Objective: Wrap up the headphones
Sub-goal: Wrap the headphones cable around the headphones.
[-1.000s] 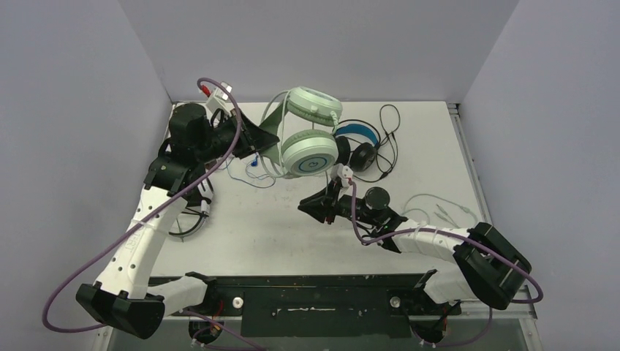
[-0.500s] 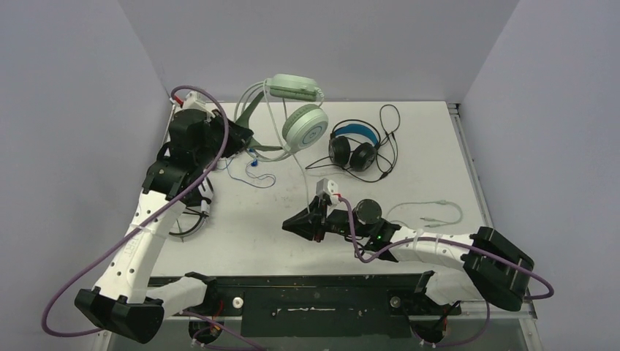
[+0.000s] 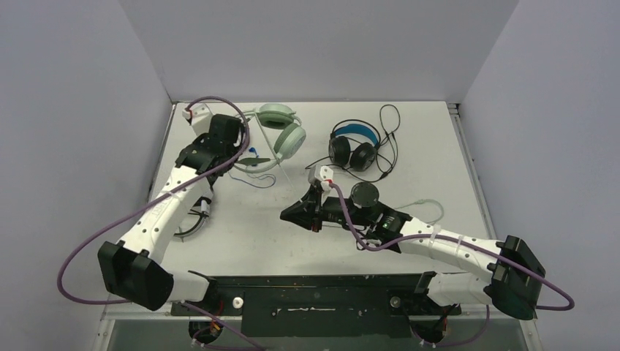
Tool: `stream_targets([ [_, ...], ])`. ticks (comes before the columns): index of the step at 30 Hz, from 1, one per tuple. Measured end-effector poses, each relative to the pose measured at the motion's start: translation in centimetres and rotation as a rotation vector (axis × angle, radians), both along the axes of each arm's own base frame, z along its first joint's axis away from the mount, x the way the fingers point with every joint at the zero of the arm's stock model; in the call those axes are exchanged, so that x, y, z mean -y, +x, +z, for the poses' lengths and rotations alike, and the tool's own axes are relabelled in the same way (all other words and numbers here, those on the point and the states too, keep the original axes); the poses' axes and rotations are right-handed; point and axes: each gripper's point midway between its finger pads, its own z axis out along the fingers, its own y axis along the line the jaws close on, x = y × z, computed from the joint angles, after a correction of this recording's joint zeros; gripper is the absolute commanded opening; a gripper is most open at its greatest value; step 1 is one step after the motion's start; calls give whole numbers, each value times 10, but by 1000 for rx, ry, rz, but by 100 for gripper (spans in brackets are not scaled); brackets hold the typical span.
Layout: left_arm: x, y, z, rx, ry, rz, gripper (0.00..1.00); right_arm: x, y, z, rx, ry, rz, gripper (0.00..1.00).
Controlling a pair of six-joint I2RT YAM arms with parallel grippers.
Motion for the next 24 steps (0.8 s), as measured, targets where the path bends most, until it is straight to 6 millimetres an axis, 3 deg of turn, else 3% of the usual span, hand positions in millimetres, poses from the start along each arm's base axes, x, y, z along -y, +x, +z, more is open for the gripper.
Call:
stream_targets([
  [3,-4,-4,-14,-48,132,33,0,0,4,-7,-10,-75,-12,0],
  [7,2,-8,-18,-63,320,27,0,0,14,-2,23,-157,-45,0],
  [12,14,-11,-20,-10,526,-83,0,5,47,-5,71,-314,-121,0],
  [19,16,-28,-20,-7,880,-224,0,55,104,-27,62,-516,-340,0],
  [24,24,-31,-7,16,1015,-237,0,73,115,-29,76,-614,-396,0],
])
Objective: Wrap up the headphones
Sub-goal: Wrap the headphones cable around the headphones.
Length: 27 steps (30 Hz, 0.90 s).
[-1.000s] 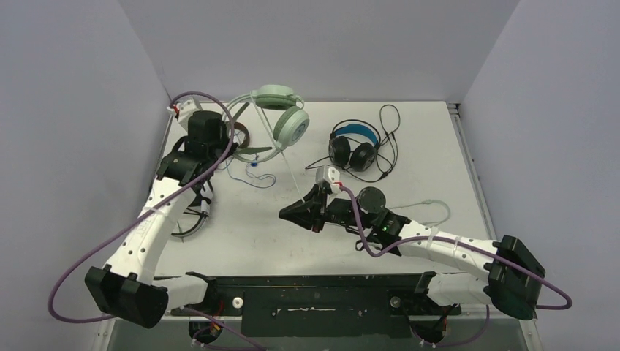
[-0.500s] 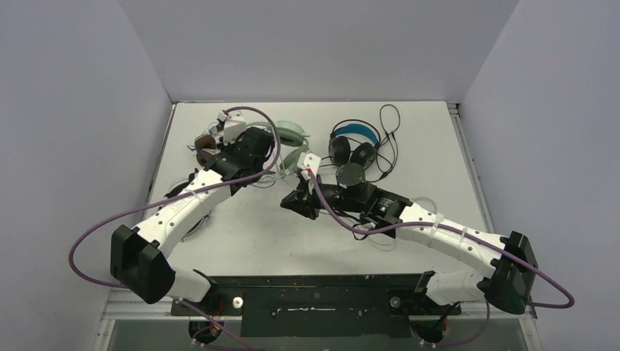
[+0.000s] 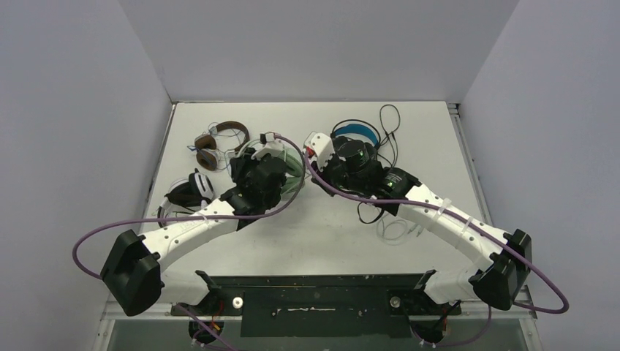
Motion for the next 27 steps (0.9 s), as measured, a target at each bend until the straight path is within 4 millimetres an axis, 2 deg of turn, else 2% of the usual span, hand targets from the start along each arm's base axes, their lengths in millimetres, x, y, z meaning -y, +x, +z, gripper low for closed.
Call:
stream_targets([
  [2,2,-1,5,4,42,-6,0,5,4,2,21,-28,-29,0],
  [5,10,-4,8,-4,72,-35,0,15,15,2,43,-53,-93,6],
  [6,14,-5,8,-11,73,-52,0,19,19,2,51,-59,-116,6],
  [7,19,-5,7,-25,71,-77,0,22,24,3,61,-60,-138,0],
  [9,29,-5,5,-59,58,-136,0,27,32,7,79,-56,-172,0],
  [12,52,-5,-3,-133,-21,-299,0,32,42,12,98,-38,-207,0],
  [15,75,-14,-7,-204,-112,-465,0,33,48,17,108,-17,-221,0],
  [17,87,-19,-5,-236,-155,-532,0,35,51,17,107,-9,-228,10],
  [18,94,-22,-3,-254,-178,-566,0,36,53,17,103,-4,-235,11],
  [22,104,-30,-4,-309,-224,-627,0,51,72,13,79,17,-298,13],
  [27,112,-46,-8,-360,-318,-677,0,76,91,-11,5,81,-361,15],
])
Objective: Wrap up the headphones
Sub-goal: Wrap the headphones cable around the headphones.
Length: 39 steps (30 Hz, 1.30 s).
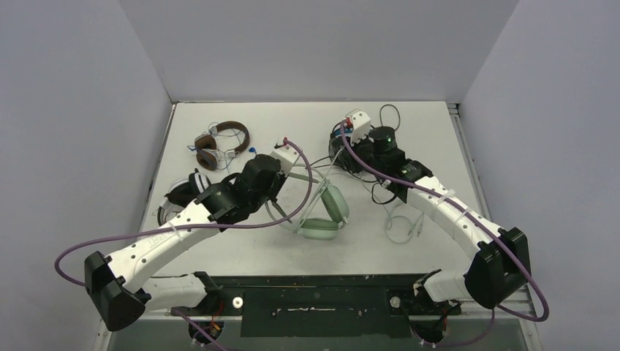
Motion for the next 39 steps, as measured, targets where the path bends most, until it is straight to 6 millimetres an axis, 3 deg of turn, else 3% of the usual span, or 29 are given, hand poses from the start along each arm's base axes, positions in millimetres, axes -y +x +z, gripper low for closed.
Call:
stream_targets([
  [3,4,-12,6,-45,-54,-24,0,3,-2,-22,-32,67,27,16],
  [7,13,-23,26,-92,-134,-50,0,-1,-13,-36,-37,139,76,19],
  [19,37,-44,86,-203,-438,-81,0,-16,-40,-28,108,369,213,20],
  [30,28,-33,129,-241,-679,10,0,-29,-52,-15,207,482,335,16],
  [35,24,-24,140,-256,-794,85,0,-43,-60,-37,150,493,372,15],
  [39,18,-15,146,-265,-886,170,0,-62,-89,-53,102,503,437,14],
])
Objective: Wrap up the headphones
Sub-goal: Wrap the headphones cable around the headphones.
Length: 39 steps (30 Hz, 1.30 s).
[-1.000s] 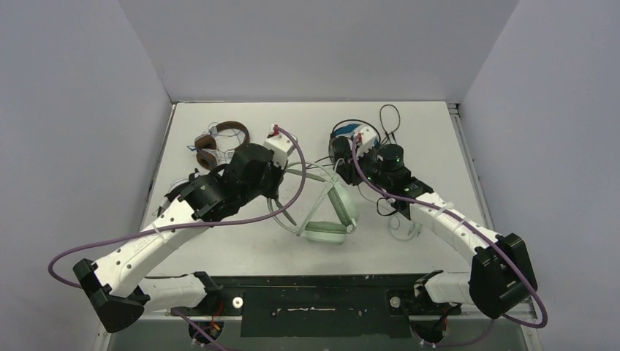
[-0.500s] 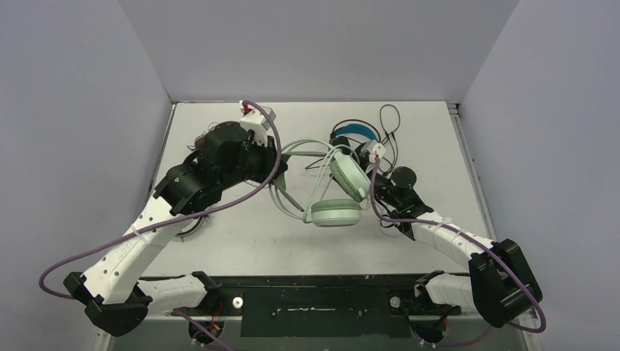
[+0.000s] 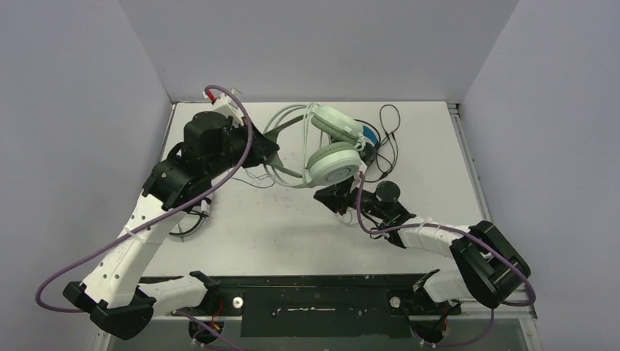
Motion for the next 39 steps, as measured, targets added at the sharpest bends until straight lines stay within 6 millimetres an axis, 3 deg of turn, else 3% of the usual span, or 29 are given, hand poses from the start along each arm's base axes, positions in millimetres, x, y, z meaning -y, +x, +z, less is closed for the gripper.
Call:
stream_targets([
  [4,-13,18,4,-13,-48,117,0,-21,-30,-5,-7,3,81,10],
  [9,-44,48,-6,-18,-18,319,0,-46,-70,1,-9,15,185,0],
  [13,-73,65,-24,-1,72,476,0,-57,-101,22,2,38,256,0],
  [16,-94,72,-43,11,174,572,0,-63,-109,48,22,50,282,0],
  [21,-135,80,-67,49,425,710,0,-68,-100,87,48,35,251,0],
  [27,-153,84,-83,123,657,723,0,-72,-78,95,4,-117,173,0],
  [33,-147,77,-103,198,909,628,0,-67,-42,77,-27,-376,46,1],
  [39,-132,67,-104,263,1133,518,0,-39,-13,56,4,-628,-110,10],
])
